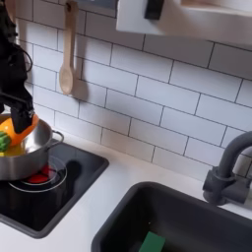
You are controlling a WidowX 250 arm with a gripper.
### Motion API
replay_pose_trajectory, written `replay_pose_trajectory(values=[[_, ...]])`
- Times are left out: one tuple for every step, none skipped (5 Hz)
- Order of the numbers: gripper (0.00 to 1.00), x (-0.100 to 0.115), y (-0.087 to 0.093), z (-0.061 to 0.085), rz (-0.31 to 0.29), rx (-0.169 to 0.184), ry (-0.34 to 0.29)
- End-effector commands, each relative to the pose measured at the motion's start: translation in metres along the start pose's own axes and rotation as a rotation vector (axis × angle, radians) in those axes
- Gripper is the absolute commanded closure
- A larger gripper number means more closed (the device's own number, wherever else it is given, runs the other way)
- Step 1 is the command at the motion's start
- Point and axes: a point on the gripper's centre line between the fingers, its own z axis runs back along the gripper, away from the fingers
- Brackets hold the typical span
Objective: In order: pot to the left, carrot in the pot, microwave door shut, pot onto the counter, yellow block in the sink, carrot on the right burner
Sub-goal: 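Put the carrot in the pot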
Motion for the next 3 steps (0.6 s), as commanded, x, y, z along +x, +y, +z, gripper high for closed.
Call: replay_pose_trajectory(values=[[0.00, -0.010, -0.009, -0.003, -0.019, -0.020, 0.029], [0.00, -0.009, -0.018, 0.008, -0.054, -0.028, 0.002], [0.00, -0.010, -0.020, 0.009, -0.056, -0.035, 0.003]])
